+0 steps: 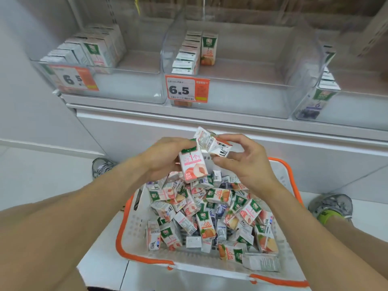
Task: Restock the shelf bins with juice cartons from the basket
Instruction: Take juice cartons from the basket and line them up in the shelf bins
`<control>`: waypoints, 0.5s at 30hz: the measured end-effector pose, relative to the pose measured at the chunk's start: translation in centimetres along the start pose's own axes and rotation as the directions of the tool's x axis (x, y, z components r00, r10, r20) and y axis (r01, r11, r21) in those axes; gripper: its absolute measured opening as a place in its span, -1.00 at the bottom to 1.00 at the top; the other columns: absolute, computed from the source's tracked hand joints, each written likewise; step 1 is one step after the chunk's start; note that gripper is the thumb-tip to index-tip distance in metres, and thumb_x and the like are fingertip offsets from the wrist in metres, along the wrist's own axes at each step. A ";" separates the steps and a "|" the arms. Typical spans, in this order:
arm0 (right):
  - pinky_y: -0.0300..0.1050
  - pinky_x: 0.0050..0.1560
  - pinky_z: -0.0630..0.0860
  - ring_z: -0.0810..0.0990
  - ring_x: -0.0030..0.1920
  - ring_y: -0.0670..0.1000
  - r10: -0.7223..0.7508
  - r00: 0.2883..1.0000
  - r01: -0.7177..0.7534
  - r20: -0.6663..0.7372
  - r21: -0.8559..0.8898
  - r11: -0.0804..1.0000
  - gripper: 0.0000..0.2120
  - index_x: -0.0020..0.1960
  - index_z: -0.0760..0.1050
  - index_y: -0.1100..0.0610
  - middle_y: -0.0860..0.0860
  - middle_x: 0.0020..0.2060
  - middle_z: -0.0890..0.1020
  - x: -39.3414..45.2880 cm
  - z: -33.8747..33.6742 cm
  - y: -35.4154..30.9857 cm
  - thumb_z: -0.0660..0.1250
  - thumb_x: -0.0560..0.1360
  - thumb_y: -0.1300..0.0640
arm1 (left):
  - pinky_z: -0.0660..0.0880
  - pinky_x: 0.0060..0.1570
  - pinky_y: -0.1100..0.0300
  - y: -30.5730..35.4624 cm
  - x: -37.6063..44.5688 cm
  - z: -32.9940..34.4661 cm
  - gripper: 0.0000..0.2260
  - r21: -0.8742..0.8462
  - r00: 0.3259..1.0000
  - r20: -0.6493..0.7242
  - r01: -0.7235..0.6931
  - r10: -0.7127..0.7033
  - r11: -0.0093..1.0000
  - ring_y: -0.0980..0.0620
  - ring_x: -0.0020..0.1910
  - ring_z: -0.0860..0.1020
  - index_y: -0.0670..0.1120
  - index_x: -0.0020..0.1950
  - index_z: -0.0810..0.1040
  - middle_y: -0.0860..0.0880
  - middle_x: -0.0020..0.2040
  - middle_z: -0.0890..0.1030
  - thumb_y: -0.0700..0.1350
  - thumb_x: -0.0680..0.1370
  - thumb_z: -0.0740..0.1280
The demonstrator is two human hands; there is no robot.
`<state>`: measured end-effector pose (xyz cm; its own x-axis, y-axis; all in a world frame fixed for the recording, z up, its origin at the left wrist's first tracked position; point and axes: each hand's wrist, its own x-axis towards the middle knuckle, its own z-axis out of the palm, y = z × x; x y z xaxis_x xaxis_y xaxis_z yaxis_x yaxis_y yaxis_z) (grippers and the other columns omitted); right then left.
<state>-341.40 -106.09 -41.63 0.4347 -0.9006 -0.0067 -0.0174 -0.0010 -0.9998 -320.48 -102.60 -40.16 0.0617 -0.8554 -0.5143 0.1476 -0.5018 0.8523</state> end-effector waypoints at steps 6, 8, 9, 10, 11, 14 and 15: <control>-0.08 0.12 0.61 0.66 0.16 0.03 -0.189 0.980 0.188 0.057 0.024 0.982 -0.67 0.02 0.71 0.01 -0.10 0.33 0.53 0.5 1.3 -3.1 0.56 0.35 0.34 | 0.49 0.27 -0.15 5.4 -1.7 -0.6 -0.61 0.023 0.983 0.139 -0.124 0.119 0.992 -0.26 0.17 0.60 -0.21 0.28 0.58 -0.26 0.19 0.64 -0.05 0.51 0.40; -0.11 0.11 0.62 0.64 0.20 -0.03 -0.211 0.977 0.211 0.032 -0.016 0.977 -0.81 -0.02 0.73 0.04 -0.09 0.30 0.56 0.7 1.2 -4.1 0.55 0.40 0.23 | 0.55 0.20 -0.11 5.8 -1.9 -0.6 -0.56 0.018 0.977 0.127 -0.177 0.173 0.984 -0.26 0.13 0.63 -0.24 0.24 0.60 -0.25 0.13 0.67 -0.09 0.41 0.48; -0.08 0.11 0.63 0.65 0.18 -0.04 -0.215 0.977 0.215 0.007 -0.042 0.976 -0.87 -0.04 0.73 0.07 -0.07 0.27 0.59 0.9 1.0 -4.6 0.54 0.41 0.18 | 0.58 0.15 -0.07 5.9 -1.9 -0.6 -0.57 0.015 0.975 0.111 -0.193 0.191 0.981 -0.24 0.10 0.65 -0.23 0.22 0.61 -0.24 0.11 0.68 -0.13 0.38 0.50; 0.00 0.10 0.63 0.67 0.14 -0.01 -0.208 0.978 0.206 -0.018 -0.059 0.977 -0.89 -0.05 0.72 0.09 -0.06 0.24 0.62 1.1 0.9 -5.1 0.54 0.42 0.15 | 0.60 0.11 -0.04 6.0 -1.9 -0.6 -0.57 0.012 0.975 0.099 -0.203 0.200 0.979 -0.22 0.06 0.66 -0.22 0.21 0.61 -0.23 0.10 0.68 -0.16 0.36 0.52; 0.09 0.09 0.64 0.70 0.07 0.04 -0.185 0.982 0.182 -0.036 -0.064 0.981 -0.84 -0.03 0.69 0.11 -0.05 0.21 0.64 1.4 0.7 -5.7 0.53 0.40 0.12 | 0.60 0.09 -0.04 6.1 -2.0 -0.6 -0.56 0.009 0.973 0.096 -0.211 0.209 0.977 -0.22 0.04 0.67 -0.21 0.21 0.62 -0.23 0.08 0.69 -0.18 0.34 0.53; 0.13 0.03 0.66 0.74 -0.08 0.10 -0.095 0.995 0.091 -0.036 -0.105 0.990 -0.53 0.18 0.52 0.00 -0.09 0.15 0.63 2.3 0.3 -7.5 0.56 0.32 0.03 | 0.59 0.08 -0.01 6.6 -1.9 -0.8 -0.50 0.106 0.949 0.119 -0.305 0.292 0.947 -0.15 0.00 0.69 -0.13 0.16 0.65 -0.17 0.02 0.72 -0.17 0.23 0.60; 0.10 0.01 0.67 0.74 -0.10 0.11 -0.083 0.996 0.079 -0.021 -0.126 0.989 -0.47 0.22 0.49 -0.06 -0.10 0.11 0.63 2.6 0.1 -8.0 0.56 0.29 -0.01 | 0.60 0.06 0.03 6.9 -1.9 -0.8 -0.50 0.144 0.937 0.130 -0.341 0.324 0.929 -0.11 -0.02 0.69 -0.10 0.14 0.66 -0.15 0.00 0.72 -0.15 0.20 0.62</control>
<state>-339.98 -108.40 -33.63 0.4155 -0.9064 0.0762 -0.0958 -0.1269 -0.9873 -318.82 -104.35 -33.43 -0.0230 -0.9809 -0.1932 -0.0260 -0.1926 0.9809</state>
